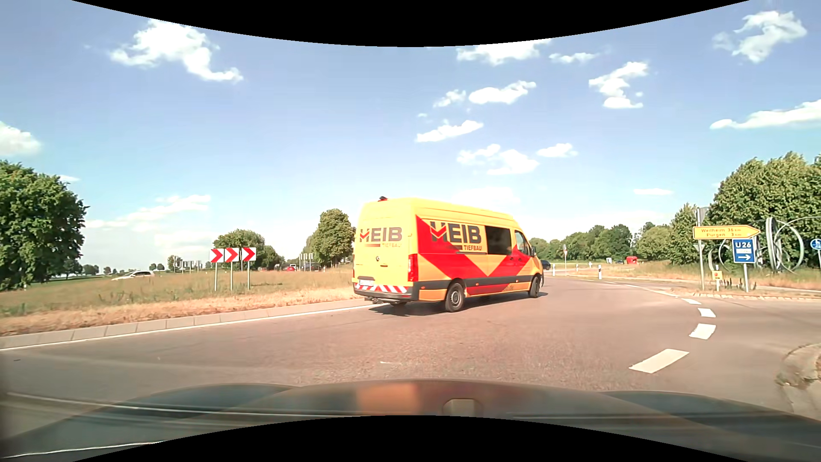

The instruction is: Follow the waypoints while adhering to traffic rules and regulations

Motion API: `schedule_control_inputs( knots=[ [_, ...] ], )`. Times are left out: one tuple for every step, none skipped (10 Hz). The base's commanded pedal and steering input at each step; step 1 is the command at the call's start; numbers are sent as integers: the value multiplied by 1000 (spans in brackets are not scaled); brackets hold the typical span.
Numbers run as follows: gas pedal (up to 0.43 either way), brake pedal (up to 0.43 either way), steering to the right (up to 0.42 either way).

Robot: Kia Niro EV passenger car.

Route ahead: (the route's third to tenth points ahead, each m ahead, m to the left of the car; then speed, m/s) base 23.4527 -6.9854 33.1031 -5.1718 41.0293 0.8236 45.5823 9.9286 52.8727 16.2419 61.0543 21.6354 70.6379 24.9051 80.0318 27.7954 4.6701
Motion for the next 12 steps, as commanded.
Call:
schedule_control_inputs(
  knots=[
    [378, 6, 179],
    [378, 6, 181],
    [378, 6, 183],
    [370, 6, 186],
    [370, 6, 191],
    [358, 12, 193],
    [299, 6, 193],
    [0, 6, 193],
    [0, 6, 192],
    [0, 6, 190],
    [0, 6, 181],
    [0, 6, 166]
  ],
)
